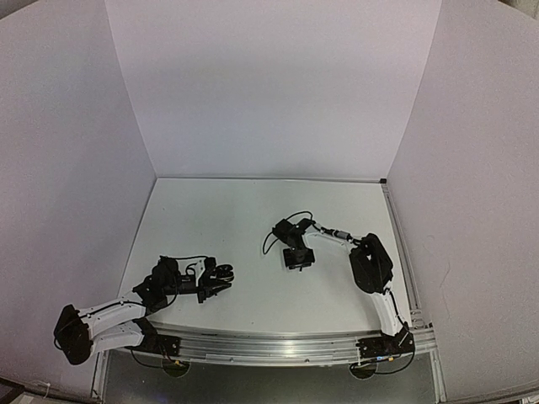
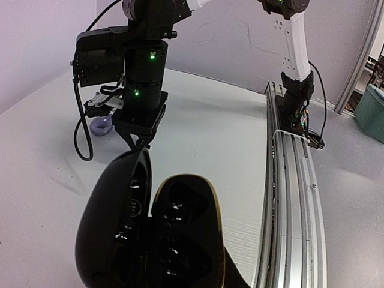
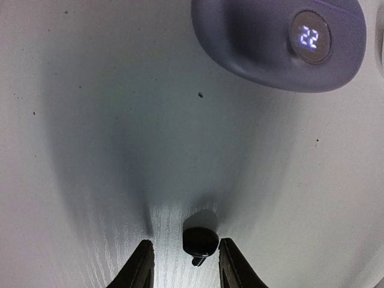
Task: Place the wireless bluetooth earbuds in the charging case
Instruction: Pick up the right earbud from the center of the board.
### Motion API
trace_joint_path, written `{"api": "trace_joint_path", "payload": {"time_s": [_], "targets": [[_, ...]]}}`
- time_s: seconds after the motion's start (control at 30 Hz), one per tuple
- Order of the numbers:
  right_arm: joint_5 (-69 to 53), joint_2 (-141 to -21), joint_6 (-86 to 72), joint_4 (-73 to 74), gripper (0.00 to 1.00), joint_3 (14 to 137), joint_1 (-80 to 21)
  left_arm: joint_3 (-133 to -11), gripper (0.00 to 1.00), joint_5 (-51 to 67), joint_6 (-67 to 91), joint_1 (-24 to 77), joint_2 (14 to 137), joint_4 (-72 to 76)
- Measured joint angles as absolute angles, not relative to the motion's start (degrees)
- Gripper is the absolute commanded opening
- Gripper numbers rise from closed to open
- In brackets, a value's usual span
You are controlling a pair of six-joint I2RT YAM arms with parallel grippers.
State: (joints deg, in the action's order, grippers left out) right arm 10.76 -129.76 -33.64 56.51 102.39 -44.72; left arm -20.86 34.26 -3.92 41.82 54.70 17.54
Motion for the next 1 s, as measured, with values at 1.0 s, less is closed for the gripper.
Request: {"api": "trace_joint_path", "payload": {"time_s": [1.0], "targets": [[5.9,-131.3,-29.4,57.1,0.0,104.3,-43.7,-20.9,0.0,33.2,-2.9,41.8,54.6,17.5]]}}
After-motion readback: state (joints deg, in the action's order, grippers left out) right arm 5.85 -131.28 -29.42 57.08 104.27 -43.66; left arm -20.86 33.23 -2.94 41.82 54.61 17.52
